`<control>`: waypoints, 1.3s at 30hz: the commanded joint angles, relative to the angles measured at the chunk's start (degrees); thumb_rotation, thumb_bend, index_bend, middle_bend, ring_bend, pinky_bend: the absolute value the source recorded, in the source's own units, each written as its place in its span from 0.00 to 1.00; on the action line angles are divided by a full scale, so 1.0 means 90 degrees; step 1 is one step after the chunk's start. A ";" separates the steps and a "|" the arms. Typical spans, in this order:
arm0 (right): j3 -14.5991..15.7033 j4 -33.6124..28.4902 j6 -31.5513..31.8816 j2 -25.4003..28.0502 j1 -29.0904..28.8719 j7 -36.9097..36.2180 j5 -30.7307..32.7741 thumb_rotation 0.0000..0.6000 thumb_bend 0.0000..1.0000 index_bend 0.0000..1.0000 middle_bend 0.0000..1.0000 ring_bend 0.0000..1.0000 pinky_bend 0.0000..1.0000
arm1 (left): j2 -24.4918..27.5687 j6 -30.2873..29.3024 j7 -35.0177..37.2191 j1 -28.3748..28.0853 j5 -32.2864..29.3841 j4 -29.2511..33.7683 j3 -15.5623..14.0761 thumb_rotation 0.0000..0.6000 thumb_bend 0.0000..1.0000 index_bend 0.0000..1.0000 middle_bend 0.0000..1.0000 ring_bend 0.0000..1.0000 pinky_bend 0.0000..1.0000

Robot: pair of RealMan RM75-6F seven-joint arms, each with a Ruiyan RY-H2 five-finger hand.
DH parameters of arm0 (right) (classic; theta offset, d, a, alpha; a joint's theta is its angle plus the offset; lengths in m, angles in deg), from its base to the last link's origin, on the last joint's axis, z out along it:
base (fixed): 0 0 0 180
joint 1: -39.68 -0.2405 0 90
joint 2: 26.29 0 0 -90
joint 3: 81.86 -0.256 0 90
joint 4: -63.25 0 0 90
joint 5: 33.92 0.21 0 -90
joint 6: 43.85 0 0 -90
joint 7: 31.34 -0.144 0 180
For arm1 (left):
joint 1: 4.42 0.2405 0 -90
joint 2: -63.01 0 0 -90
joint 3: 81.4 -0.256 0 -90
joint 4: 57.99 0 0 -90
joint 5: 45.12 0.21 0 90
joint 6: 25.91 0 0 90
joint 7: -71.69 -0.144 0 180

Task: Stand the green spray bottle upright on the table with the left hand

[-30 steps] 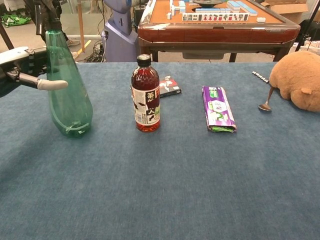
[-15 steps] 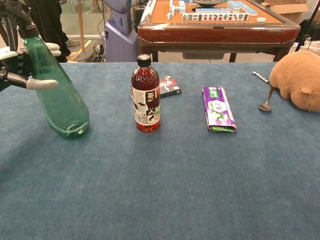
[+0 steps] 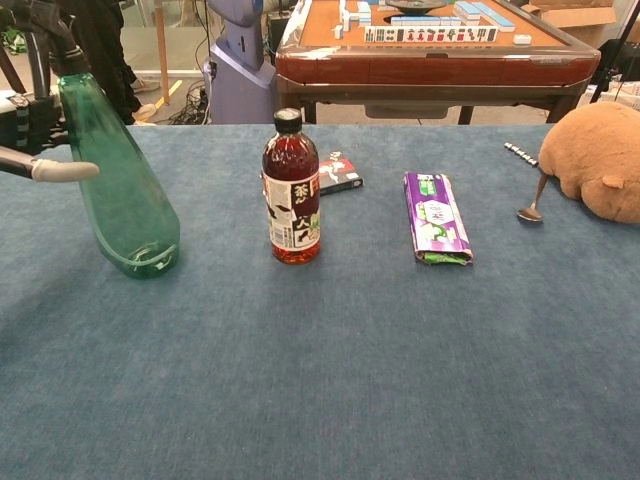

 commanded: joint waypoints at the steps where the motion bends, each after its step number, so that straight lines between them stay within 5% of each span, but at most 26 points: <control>1: -0.0002 -0.0004 0.0001 0.0005 0.0002 0.0007 0.0006 1.00 0.27 0.32 0.24 0.18 0.29 | 0.0128 -0.0080 -0.0220 0.0062 0.0040 0.0055 -0.0045 1.00 0.21 0.01 0.00 0.00 0.00; 11: -0.0015 0.0063 -0.0087 -0.0075 -0.0048 -0.0034 0.0049 1.00 0.27 0.32 0.24 0.18 0.29 | 0.0809 -0.0258 -0.1582 0.0343 -0.0206 0.0556 -0.0102 1.00 0.21 0.01 0.00 0.00 0.00; 23: -0.0057 0.0166 -0.0204 -0.0139 -0.0145 -0.0075 0.0091 1.00 0.27 0.32 0.24 0.18 0.29 | 0.1412 -0.0870 -0.4146 0.1047 -0.1032 0.1370 -0.0250 1.00 0.23 0.03 0.00 0.00 0.00; 39: 0.0072 0.0031 -0.0570 -0.0088 -0.0297 -0.0139 0.0027 1.00 0.27 0.32 0.24 0.18 0.29 | 0.1526 -0.2370 -0.6209 0.1924 -0.0450 0.2311 -0.0654 1.00 0.23 0.04 0.00 0.00 0.00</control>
